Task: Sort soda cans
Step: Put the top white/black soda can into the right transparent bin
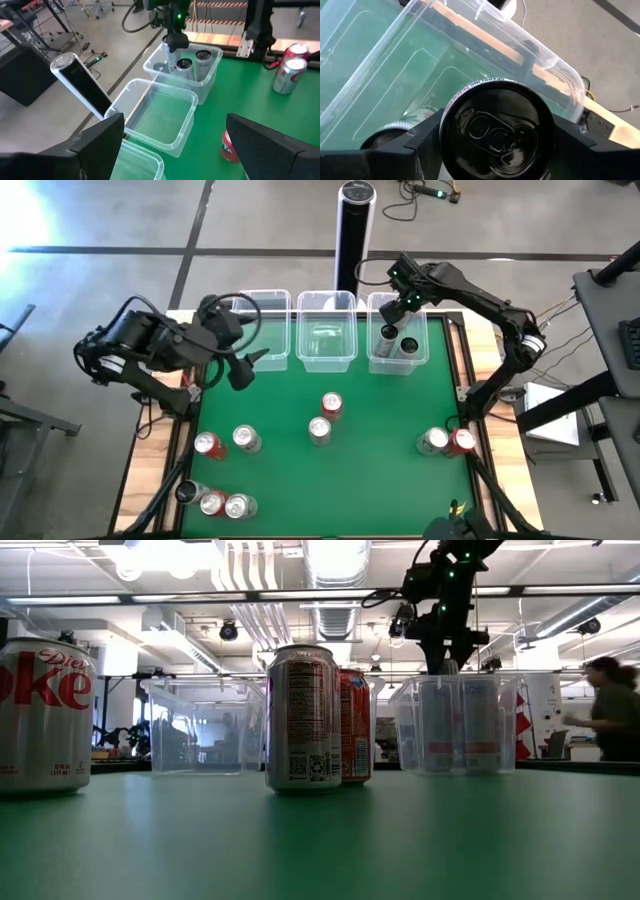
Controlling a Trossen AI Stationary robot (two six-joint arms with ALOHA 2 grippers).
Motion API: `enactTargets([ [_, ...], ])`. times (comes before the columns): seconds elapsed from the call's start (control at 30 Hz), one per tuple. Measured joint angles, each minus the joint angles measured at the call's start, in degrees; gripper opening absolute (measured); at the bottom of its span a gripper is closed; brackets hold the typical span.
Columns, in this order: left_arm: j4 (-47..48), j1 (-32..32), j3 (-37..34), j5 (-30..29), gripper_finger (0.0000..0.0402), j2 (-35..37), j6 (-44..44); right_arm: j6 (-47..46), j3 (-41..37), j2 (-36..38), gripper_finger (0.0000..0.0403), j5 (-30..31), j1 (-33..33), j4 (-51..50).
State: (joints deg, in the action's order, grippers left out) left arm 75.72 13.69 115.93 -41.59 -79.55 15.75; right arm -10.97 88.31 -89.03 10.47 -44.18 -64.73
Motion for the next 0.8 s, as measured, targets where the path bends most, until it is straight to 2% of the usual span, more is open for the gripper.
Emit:
enactTargets([
  [0.23,-0.2,0.0,-3.5,-0.1,0.0333,0.0,2.9,0.0,-5.4,0.0,0.0261,-0.2,-0.1,3.4],
  [0.4,-0.3,0.0,-3.6,-2.7,0.0333,0.1,3.5,-1.4,-9.6,0.0,0.0261,-0.2,-0.5,6.8],
  [0.7,-0.5,0.0,-3.2,-3.0,0.0333,0.5,3.5,-2.2,-13.3,0.2,0.0262,-0.3,-1.2,8.8],
  [0.8,-0.5,0.0,-3.2,-3.0,0.0333,0.5,3.5,-2.6,-13.3,0.2,0.0278,-0.6,-1.2,8.8],
])
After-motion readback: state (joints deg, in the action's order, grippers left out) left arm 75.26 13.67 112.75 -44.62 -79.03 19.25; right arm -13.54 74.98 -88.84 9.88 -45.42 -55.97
